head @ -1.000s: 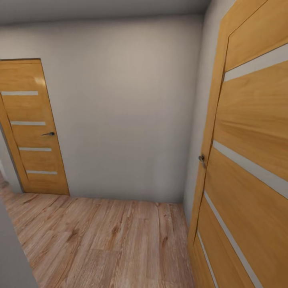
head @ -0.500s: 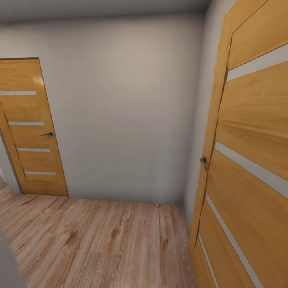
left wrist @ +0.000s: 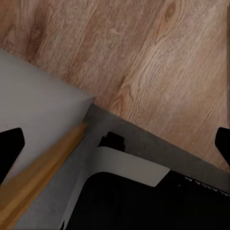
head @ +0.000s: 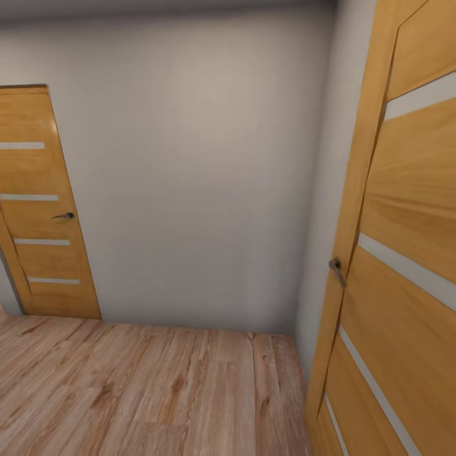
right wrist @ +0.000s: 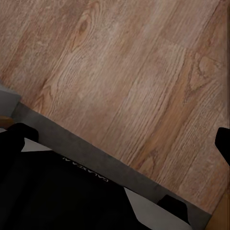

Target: Move the two storage containers from the living room to the garage. In the garage, place one container on the floor and stack the other container on top of it (either order is fine).

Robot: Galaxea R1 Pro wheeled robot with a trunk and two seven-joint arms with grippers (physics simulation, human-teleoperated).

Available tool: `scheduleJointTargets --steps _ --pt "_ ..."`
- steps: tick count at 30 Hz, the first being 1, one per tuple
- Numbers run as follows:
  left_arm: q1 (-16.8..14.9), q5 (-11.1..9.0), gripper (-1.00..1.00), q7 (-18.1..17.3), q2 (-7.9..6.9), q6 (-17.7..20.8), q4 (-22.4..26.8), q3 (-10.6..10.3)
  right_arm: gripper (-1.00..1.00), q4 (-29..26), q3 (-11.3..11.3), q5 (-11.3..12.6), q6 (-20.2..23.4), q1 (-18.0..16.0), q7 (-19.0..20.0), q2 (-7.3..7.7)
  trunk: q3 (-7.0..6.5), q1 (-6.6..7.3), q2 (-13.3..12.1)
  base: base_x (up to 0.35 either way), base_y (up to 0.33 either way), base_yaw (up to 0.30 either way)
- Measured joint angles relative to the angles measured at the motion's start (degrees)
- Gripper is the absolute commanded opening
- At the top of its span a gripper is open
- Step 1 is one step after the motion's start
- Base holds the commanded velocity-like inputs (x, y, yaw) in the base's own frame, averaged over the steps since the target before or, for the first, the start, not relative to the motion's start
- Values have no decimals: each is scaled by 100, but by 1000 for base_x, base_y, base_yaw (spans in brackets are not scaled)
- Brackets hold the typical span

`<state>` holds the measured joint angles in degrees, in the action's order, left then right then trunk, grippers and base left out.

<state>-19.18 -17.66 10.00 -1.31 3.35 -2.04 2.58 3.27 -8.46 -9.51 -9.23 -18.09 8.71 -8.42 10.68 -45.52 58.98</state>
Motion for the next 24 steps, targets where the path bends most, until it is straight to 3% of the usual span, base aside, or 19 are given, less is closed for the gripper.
scheduleJointTargets --steps 24 --pt "0 0 100 0 0 0 0 0 100 0 1 0 0 0 0 -9 0 0 1 340 0 0"
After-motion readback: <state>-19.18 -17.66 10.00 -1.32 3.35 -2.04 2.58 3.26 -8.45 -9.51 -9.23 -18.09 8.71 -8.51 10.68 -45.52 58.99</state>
